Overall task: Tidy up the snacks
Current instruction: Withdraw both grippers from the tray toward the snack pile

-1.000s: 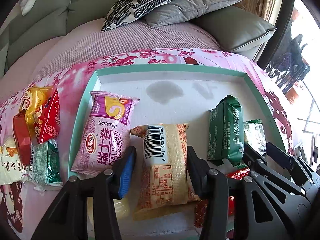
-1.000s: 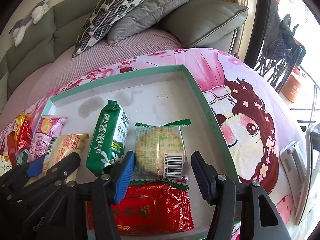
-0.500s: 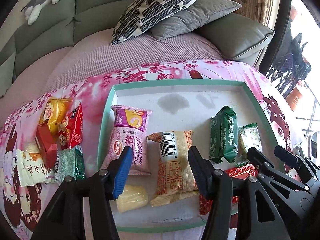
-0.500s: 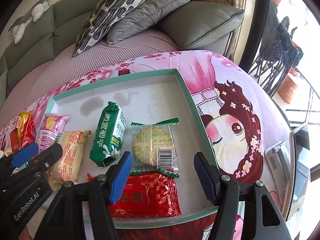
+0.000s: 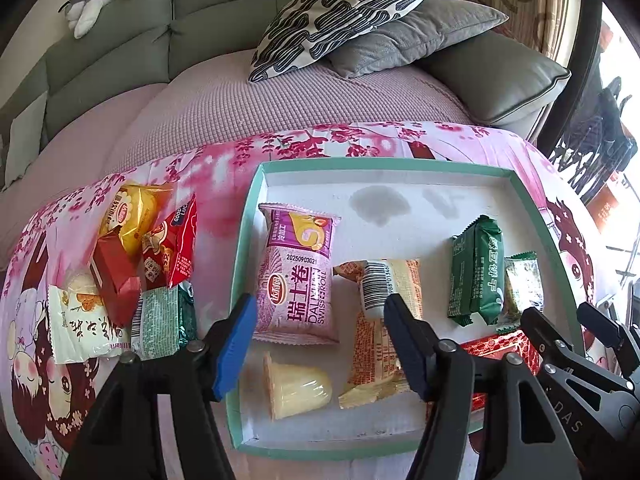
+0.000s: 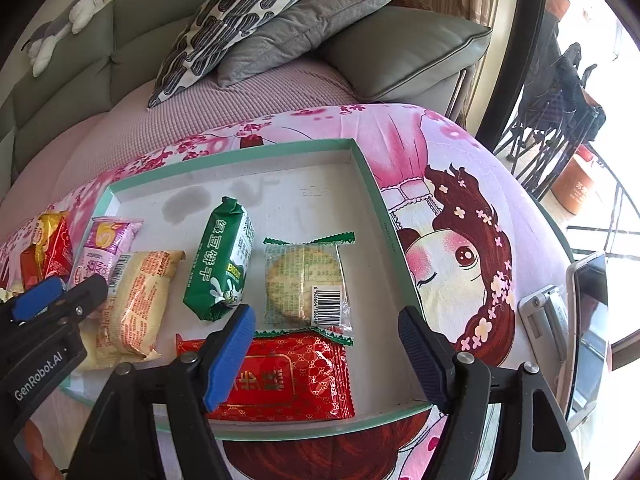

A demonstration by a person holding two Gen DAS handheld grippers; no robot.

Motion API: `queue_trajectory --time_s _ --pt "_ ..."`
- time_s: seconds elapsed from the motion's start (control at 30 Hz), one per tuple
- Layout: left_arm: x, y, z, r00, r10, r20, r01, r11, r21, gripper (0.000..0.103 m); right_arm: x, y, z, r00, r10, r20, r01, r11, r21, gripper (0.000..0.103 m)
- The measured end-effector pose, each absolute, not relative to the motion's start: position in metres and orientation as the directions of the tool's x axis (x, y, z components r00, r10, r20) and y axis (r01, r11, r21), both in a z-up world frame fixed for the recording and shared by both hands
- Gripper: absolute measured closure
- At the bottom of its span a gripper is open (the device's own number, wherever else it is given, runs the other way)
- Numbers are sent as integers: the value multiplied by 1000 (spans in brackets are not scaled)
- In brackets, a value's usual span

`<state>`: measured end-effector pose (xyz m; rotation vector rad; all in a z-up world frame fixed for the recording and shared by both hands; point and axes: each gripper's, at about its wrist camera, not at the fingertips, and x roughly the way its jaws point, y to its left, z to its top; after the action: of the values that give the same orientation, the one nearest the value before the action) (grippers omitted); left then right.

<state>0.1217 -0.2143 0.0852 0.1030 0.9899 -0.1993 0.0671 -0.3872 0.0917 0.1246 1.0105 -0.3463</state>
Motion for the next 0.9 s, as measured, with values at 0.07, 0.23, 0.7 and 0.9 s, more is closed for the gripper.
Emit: queue_trajectory --time_s 0.07,0.23,0.7,0.9 --pt "124 -211 83 530 -108 -841 199 980 0 30 67 -388 91 485 -224 -846 345 937 -50 18" --pt "127 -201 79 538 -86 -839 161 987 2 15 68 -389 89 485 -225 -845 348 936 -50 0" --pt "132 -191 70 529 -37 -848 110 994 25 3 69 -385 85 479 -227 -848 338 939 -60 0" --pt "133 -192 69 525 -39 -850 117 993 26 3 69 -385 84 474 -223 -852 335 940 -59 0"
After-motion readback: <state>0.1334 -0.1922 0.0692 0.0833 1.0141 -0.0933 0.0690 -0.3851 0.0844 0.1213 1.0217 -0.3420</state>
